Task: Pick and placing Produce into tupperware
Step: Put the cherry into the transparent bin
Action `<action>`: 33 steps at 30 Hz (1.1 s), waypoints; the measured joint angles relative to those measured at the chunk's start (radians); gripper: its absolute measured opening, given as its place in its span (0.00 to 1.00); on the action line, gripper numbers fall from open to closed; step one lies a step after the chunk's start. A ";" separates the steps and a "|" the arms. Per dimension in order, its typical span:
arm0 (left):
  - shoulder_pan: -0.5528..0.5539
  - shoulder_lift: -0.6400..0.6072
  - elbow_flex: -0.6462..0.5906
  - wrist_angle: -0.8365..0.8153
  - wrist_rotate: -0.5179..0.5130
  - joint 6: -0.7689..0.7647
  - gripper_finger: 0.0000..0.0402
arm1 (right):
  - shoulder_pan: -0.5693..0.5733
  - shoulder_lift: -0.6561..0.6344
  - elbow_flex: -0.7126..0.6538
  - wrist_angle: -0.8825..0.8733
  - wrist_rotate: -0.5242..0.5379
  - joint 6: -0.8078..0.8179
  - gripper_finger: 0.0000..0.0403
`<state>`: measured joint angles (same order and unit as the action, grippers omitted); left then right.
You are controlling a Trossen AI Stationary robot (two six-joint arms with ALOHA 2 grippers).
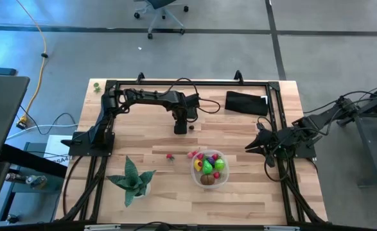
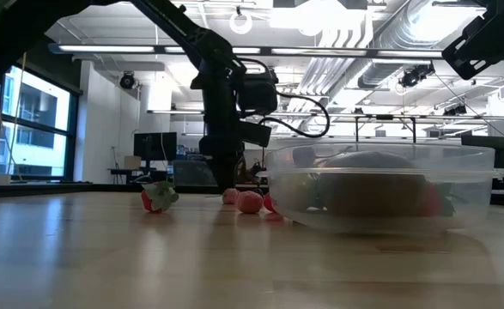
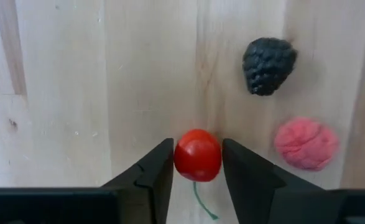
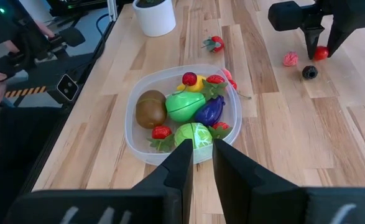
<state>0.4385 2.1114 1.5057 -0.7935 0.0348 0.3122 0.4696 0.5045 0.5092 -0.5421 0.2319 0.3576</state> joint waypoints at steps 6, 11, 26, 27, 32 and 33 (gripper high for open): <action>-0.017 -0.049 0.041 -0.003 0.011 0.026 0.26 | 0.000 0.000 0.000 0.000 0.000 0.000 0.13; -0.079 -0.115 0.104 -0.001 0.014 0.052 0.13 | 0.000 0.000 0.000 0.000 0.000 0.000 0.13; -0.326 -0.141 0.213 -0.116 -0.259 0.022 0.11 | 0.000 0.000 0.000 0.000 0.000 0.000 0.13; -0.310 -0.140 0.212 -0.132 -0.232 0.012 0.13 | 0.000 0.000 0.000 0.000 0.000 0.000 0.13; -0.205 -0.104 0.157 -0.115 -0.065 -0.013 0.26 | 0.000 0.000 0.000 0.000 0.000 0.000 0.13; -0.183 -0.096 0.150 -0.082 -0.045 -0.013 0.29 | 0.000 0.000 0.000 0.000 0.000 0.000 0.13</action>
<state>0.2558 2.0152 1.6560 -0.8755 -0.0099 0.2993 0.4695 0.5044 0.5091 -0.5422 0.2321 0.3580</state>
